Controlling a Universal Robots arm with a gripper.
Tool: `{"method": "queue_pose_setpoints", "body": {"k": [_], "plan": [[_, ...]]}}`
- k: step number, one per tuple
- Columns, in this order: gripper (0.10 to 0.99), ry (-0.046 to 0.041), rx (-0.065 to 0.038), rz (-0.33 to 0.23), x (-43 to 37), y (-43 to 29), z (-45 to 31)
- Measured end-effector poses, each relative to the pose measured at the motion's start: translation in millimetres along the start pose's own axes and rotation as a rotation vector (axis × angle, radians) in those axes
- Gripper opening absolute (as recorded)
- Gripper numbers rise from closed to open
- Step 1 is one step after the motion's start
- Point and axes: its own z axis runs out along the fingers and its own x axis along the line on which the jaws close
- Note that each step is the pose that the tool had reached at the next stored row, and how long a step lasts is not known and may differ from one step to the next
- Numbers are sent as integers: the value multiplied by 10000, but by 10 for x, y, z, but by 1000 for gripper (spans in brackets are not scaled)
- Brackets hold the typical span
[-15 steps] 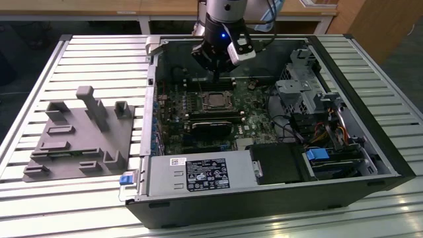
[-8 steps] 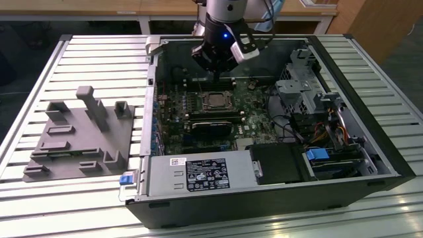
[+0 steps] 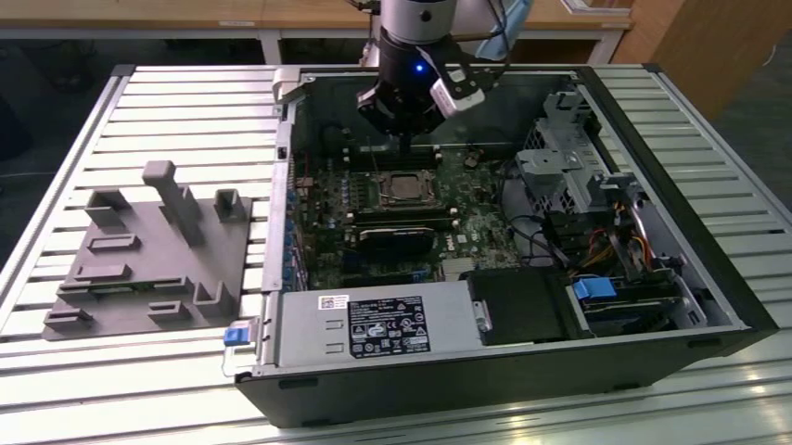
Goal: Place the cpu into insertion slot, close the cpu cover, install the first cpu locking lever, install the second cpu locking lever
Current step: 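Install the first cpu locking lever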
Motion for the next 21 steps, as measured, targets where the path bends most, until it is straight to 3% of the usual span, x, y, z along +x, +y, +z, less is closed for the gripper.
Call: {"method": "queue_pose_setpoints", "body": {"k": [2,8,21], "plan": [[118,-56,-4,2,30,1,4],[118,-68,-3,1,125,3,6],[118,-71,-2,0,191,3,6]]}}
